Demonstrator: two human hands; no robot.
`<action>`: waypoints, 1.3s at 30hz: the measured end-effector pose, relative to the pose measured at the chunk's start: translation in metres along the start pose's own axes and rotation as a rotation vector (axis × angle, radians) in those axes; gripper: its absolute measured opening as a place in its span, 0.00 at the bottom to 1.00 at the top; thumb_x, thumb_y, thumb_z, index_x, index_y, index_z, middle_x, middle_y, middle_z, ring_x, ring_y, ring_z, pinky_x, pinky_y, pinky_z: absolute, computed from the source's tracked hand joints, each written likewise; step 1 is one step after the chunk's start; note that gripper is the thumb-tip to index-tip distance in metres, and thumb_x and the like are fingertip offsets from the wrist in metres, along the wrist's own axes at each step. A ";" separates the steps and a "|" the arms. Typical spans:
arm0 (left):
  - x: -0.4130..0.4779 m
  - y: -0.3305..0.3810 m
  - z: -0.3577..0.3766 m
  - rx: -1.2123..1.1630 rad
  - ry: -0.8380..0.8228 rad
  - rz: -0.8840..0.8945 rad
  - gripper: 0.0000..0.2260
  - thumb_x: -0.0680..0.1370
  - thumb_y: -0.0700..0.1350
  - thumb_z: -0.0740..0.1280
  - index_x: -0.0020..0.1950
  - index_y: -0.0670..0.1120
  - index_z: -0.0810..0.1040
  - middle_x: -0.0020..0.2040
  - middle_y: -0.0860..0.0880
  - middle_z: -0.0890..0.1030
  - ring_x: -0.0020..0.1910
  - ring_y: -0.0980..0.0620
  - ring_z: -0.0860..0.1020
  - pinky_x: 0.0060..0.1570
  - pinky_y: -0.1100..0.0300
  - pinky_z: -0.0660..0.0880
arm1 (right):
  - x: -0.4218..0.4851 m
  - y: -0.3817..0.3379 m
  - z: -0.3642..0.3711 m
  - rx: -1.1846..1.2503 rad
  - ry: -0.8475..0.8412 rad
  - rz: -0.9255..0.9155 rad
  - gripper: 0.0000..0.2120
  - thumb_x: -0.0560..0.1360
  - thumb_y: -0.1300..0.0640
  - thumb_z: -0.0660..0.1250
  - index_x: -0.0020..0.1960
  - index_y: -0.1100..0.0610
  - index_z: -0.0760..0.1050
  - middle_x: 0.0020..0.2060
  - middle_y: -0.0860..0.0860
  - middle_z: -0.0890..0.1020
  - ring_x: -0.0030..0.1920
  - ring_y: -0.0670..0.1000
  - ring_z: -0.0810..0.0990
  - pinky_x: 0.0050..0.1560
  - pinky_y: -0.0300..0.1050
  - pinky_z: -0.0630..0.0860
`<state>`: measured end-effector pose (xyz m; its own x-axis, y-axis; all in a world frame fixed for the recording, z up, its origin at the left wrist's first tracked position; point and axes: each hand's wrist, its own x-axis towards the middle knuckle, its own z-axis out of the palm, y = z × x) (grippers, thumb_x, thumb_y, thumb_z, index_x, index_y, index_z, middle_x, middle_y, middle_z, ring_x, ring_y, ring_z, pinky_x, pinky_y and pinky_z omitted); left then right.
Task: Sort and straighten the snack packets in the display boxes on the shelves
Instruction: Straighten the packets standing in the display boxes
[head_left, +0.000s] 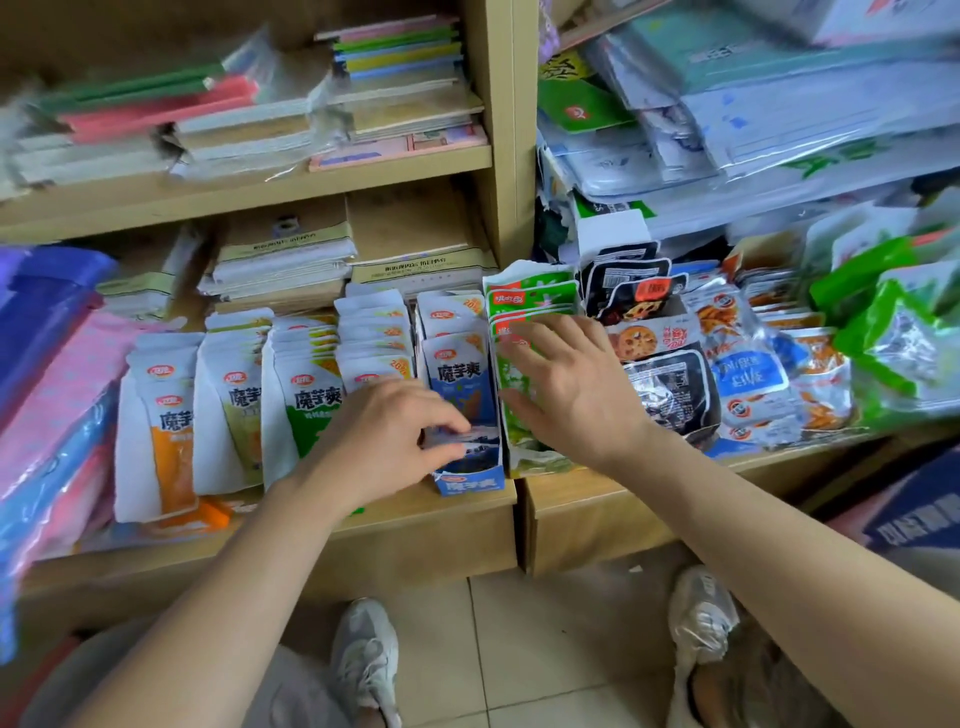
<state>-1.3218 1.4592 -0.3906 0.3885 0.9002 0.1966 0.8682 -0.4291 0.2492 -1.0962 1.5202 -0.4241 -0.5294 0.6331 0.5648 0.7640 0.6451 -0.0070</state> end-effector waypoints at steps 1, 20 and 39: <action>-0.004 0.000 0.002 -0.013 -0.004 0.012 0.08 0.70 0.53 0.79 0.48 0.58 0.87 0.40 0.61 0.83 0.41 0.58 0.79 0.47 0.54 0.78 | 0.000 -0.002 0.002 0.022 -0.014 -0.018 0.22 0.72 0.48 0.73 0.63 0.55 0.77 0.61 0.53 0.80 0.62 0.59 0.76 0.60 0.55 0.69; 0.035 -0.028 -0.010 0.072 0.212 0.026 0.13 0.71 0.67 0.70 0.44 0.61 0.86 0.46 0.58 0.80 0.54 0.50 0.72 0.55 0.52 0.61 | 0.016 -0.017 0.020 0.439 -0.073 0.210 0.08 0.65 0.48 0.81 0.42 0.48 0.85 0.48 0.43 0.75 0.50 0.50 0.70 0.47 0.51 0.63; 0.057 -0.040 -0.007 0.221 0.368 -0.015 0.04 0.76 0.53 0.73 0.44 0.55 0.86 0.41 0.58 0.83 0.57 0.49 0.73 0.57 0.48 0.57 | -0.005 -0.010 0.014 0.421 -0.084 0.016 0.11 0.74 0.44 0.73 0.45 0.51 0.87 0.50 0.46 0.81 0.51 0.51 0.73 0.49 0.50 0.65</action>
<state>-1.3364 1.5272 -0.3831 0.2741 0.8025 0.5300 0.9337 -0.3542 0.0533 -1.1065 1.5162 -0.4388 -0.5599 0.6661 0.4929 0.5646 0.7420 -0.3614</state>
